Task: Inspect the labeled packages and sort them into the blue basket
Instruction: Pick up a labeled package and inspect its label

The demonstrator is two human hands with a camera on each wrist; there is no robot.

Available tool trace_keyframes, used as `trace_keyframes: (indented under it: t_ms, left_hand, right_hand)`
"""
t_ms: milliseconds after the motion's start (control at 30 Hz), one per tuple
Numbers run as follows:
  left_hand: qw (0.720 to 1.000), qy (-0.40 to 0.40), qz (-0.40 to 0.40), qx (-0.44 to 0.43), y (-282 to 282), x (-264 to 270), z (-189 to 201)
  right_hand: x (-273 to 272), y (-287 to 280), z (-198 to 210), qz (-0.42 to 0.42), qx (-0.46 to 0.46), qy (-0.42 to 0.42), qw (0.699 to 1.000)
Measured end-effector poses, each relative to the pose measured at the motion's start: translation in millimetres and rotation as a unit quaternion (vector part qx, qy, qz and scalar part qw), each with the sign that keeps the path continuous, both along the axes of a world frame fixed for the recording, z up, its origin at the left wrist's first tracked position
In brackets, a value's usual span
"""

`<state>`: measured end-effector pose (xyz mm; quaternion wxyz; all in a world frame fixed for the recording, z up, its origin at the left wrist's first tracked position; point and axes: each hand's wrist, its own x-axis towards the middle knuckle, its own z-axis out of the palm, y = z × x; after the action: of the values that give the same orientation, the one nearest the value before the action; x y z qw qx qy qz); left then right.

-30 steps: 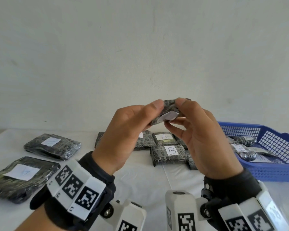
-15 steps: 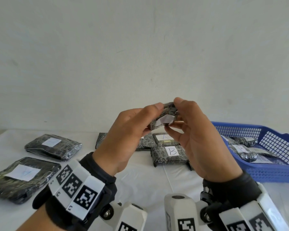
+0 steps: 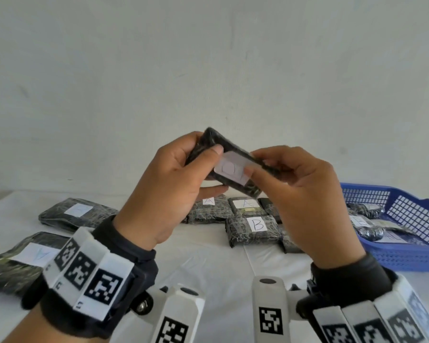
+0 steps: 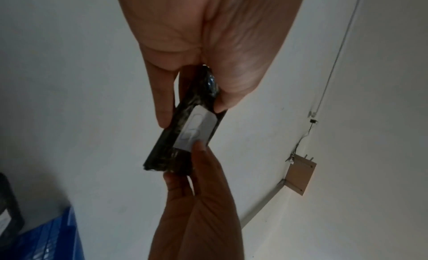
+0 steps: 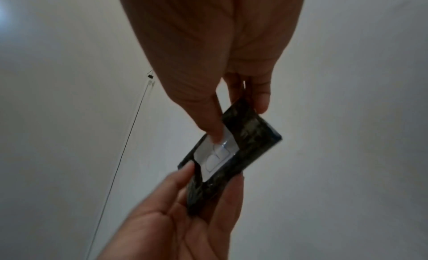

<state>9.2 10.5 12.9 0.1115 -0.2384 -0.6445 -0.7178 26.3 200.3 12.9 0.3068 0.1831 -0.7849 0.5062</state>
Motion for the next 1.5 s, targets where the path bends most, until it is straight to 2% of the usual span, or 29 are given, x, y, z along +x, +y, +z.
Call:
trace_keyframes:
  t_ms: [67,167,233,400,533,733,833,933,1067,1267,1367,1500]
  left_hand:
    - [0.998,-0.001,-0.029,0.052,-1,-2,0]
    - [0.997,0.027,-0.051,0.054,3,0,-1]
    - [0.997,0.047,-0.040,0.045,6,0,-3]
    - [0.997,0.048,-0.048,0.028,4,0,-3]
    - [0.994,0.018,-0.091,0.053,11,6,-3]
    - [0.993,0.080,-0.034,0.084,19,14,-3]
    - [0.992,0.087,-0.018,0.089,18,16,-1]
    - [0.993,0.062,-0.051,0.088,17,17,1]
    - [0.995,0.044,-0.035,0.076,19,17,1]
    - [0.994,0.029,-0.053,0.095,19,13,-1]
    - [0.993,0.023,-0.047,0.101,18,10,-3]
    - [0.992,0.022,-0.054,0.115,19,11,-4]
  right_hand:
    - [2,-1,3,0.062,-0.087,-0.052,0.993]
    - [8,-7,9,0.199,-0.251,-0.142,0.937]
    - [9,-7,12,0.212,-0.287,-0.146,0.923]
    - [4,0,11,0.210,-0.281,-0.129,0.928]
    - [6,-4,10,0.195,-0.228,-0.064,0.952]
    - [15,-15,7,0.179,-0.189,0.015,0.966]
    - [15,-15,8,0.188,-0.181,0.016,0.965]
    - [16,-11,10,0.188,-0.171,-0.004,0.967]
    - [12,-11,8,0.166,-0.164,-0.031,0.972]
    - [10,-9,8,0.145,-0.126,0.020,0.981]
    - [9,-13,7,0.153,-0.155,0.005,0.976]
    - [10,-13,8,0.133,-0.148,0.014,0.980]
